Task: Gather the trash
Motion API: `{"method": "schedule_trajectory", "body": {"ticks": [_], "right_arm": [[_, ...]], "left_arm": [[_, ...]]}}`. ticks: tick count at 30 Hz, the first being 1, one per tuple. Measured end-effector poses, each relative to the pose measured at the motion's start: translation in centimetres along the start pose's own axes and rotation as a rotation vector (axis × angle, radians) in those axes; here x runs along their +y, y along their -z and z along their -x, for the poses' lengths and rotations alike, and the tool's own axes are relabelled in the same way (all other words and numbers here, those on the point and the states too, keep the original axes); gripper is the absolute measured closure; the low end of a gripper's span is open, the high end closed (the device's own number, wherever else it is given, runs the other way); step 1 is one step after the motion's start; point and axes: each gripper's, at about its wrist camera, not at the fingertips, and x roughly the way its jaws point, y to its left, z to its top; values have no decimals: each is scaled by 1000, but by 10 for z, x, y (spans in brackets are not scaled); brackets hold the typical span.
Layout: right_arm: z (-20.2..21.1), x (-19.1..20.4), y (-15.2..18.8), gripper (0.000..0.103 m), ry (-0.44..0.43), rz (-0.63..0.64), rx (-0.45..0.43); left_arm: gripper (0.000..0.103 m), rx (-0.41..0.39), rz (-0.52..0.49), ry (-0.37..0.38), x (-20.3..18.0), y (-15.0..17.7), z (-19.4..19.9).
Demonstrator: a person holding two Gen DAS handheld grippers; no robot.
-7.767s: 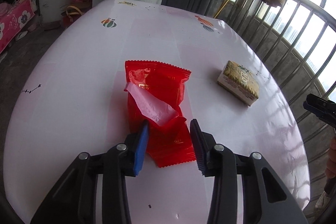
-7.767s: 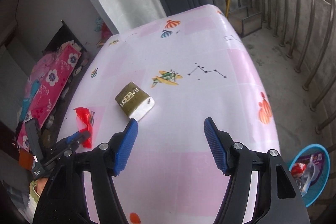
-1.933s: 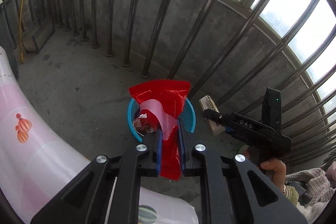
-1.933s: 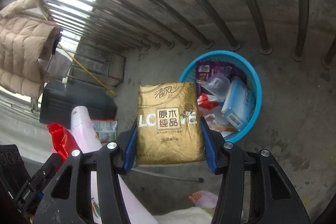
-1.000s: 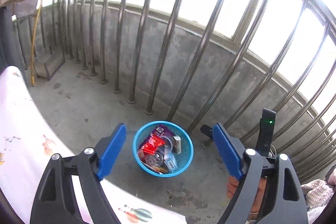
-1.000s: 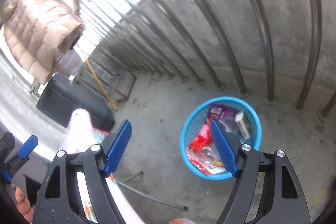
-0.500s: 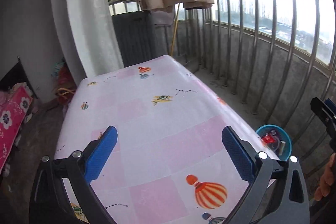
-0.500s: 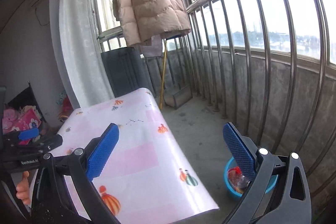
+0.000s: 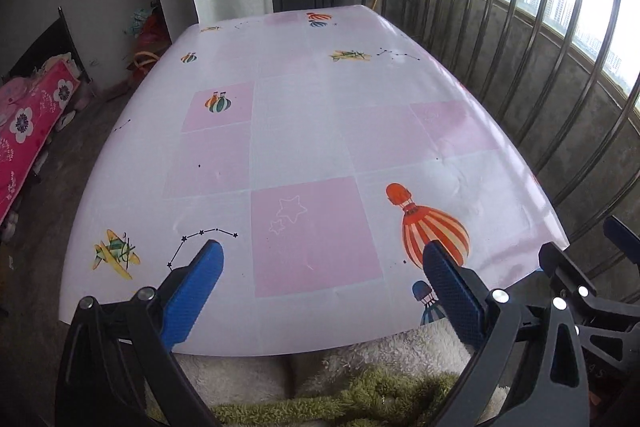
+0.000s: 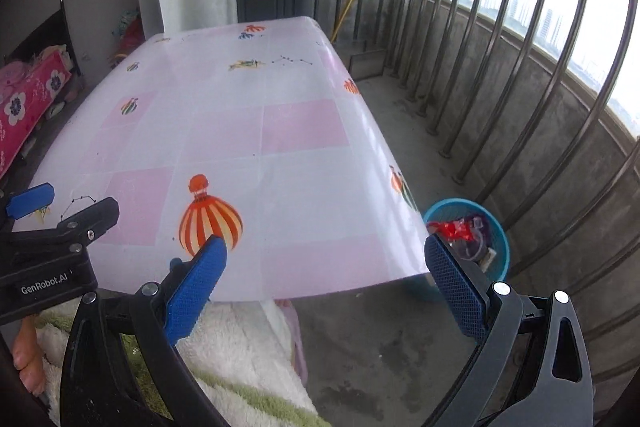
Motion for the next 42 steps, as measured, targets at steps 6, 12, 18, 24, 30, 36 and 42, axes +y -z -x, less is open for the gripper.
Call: {"method": "schedule_trajectory", "body": {"ticks": [6,12,18,24,30,36,42], "right_arm": [[-5,3,10,8,24,-4,51],[-5,-2,8,8,46,-22,47],[9,-7,1,8,55,-60,0],[5,-6,5,8,82,-32,-12],[-4,-13,9,8,74,-64,28],[-8,-19,6,8,67,-85,35],[-8,-20,8,8,79,-85,44]], "left_arm": [[5,-12,-4,-23,-3,-3,0],[5,-8,-10,-21,-6,-6,0],[5,-31,-9,-10,-7,-10,9],[5,-9,-12,-4,-10,-10,3],[5,15,-13,-10,-16,-11,-4],[5,12,-19,-19,-19,-13,-5],[5,19,-15,-16,-19,-12,-6]]}}
